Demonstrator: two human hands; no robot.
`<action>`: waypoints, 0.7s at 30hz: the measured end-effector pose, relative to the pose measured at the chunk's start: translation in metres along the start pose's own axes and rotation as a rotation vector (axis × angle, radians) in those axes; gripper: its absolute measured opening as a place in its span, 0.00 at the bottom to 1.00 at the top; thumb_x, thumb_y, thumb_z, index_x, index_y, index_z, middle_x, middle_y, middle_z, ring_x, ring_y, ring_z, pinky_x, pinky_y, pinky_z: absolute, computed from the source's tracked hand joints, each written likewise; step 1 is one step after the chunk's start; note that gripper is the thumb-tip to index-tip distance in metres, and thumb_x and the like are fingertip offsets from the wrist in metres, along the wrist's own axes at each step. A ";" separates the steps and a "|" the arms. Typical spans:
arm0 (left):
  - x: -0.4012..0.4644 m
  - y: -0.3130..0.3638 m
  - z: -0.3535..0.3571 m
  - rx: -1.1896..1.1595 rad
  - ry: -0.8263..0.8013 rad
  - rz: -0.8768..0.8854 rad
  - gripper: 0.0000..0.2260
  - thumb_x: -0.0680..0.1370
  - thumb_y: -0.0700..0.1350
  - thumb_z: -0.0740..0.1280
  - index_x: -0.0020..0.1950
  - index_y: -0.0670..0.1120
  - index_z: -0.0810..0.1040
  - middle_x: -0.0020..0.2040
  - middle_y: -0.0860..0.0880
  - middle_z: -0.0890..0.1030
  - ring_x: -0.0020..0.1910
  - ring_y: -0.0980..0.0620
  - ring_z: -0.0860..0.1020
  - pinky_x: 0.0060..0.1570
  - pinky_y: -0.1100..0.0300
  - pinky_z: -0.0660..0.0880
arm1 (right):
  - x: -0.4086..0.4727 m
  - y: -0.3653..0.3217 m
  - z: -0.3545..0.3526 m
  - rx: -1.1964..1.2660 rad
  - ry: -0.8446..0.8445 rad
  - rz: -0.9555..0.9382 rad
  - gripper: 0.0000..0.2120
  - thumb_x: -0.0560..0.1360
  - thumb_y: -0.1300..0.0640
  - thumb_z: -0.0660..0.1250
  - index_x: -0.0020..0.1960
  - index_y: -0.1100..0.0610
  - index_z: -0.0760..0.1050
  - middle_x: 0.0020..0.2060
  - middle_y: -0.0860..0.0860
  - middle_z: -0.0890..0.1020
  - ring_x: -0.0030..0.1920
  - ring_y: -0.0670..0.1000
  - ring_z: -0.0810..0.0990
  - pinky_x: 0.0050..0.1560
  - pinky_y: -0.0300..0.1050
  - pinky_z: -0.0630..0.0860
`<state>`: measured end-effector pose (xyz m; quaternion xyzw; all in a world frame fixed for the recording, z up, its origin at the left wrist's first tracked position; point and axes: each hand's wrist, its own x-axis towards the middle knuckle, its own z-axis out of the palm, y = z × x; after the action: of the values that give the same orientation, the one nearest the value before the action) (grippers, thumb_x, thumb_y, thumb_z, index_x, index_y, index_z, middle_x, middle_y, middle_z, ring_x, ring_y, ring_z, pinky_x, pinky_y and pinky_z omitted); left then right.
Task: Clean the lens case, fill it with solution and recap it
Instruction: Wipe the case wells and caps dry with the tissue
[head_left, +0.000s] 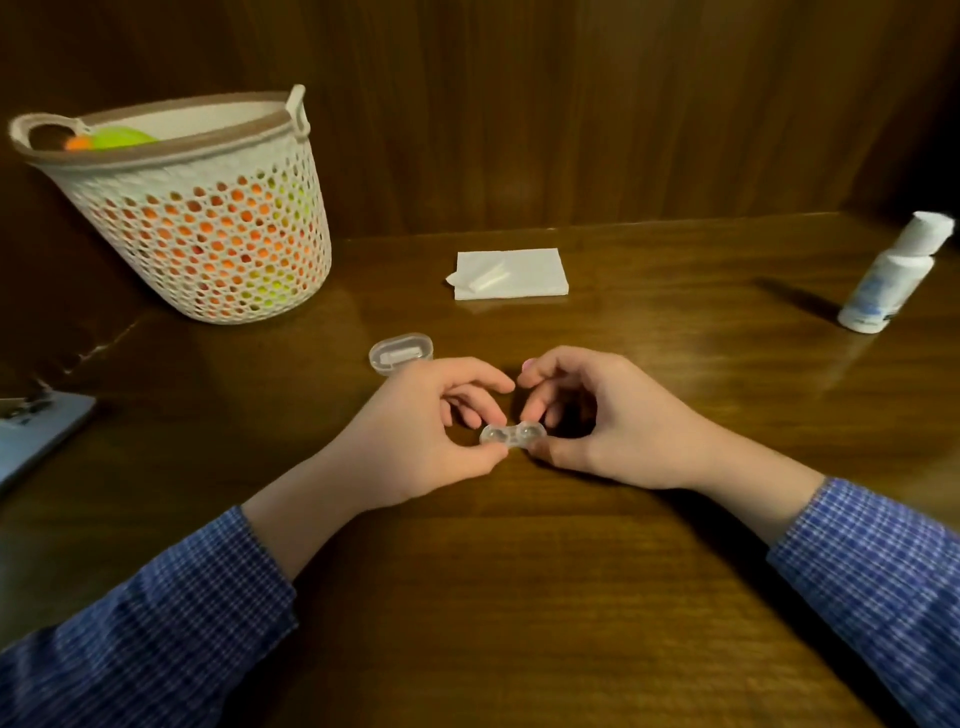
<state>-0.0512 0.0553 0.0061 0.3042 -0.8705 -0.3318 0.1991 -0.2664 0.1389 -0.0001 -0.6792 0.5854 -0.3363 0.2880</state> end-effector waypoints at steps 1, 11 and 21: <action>0.000 -0.001 0.000 0.002 0.000 0.006 0.22 0.72 0.45 0.80 0.62 0.59 0.79 0.48 0.64 0.85 0.50 0.64 0.82 0.46 0.74 0.74 | -0.001 -0.001 -0.001 -0.006 -0.010 0.010 0.24 0.71 0.60 0.80 0.63 0.50 0.76 0.47 0.45 0.85 0.48 0.45 0.84 0.54 0.44 0.83; -0.001 -0.011 -0.012 0.065 -0.030 -0.029 0.24 0.73 0.44 0.78 0.66 0.60 0.78 0.48 0.62 0.84 0.54 0.67 0.78 0.45 0.76 0.73 | 0.096 -0.001 -0.035 -0.218 0.298 -0.003 0.08 0.78 0.64 0.71 0.56 0.56 0.82 0.50 0.49 0.84 0.48 0.47 0.84 0.48 0.42 0.83; 0.003 -0.018 -0.013 0.029 -0.066 -0.049 0.26 0.73 0.46 0.77 0.68 0.62 0.76 0.49 0.63 0.82 0.53 0.69 0.77 0.48 0.69 0.76 | 0.203 0.028 -0.033 -0.678 0.083 0.026 0.20 0.78 0.63 0.71 0.66 0.47 0.80 0.70 0.51 0.77 0.68 0.54 0.76 0.65 0.49 0.78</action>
<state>-0.0389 0.0369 0.0024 0.3173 -0.8735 -0.3338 0.1579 -0.2919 -0.0657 0.0222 -0.7145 0.6837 -0.1462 0.0262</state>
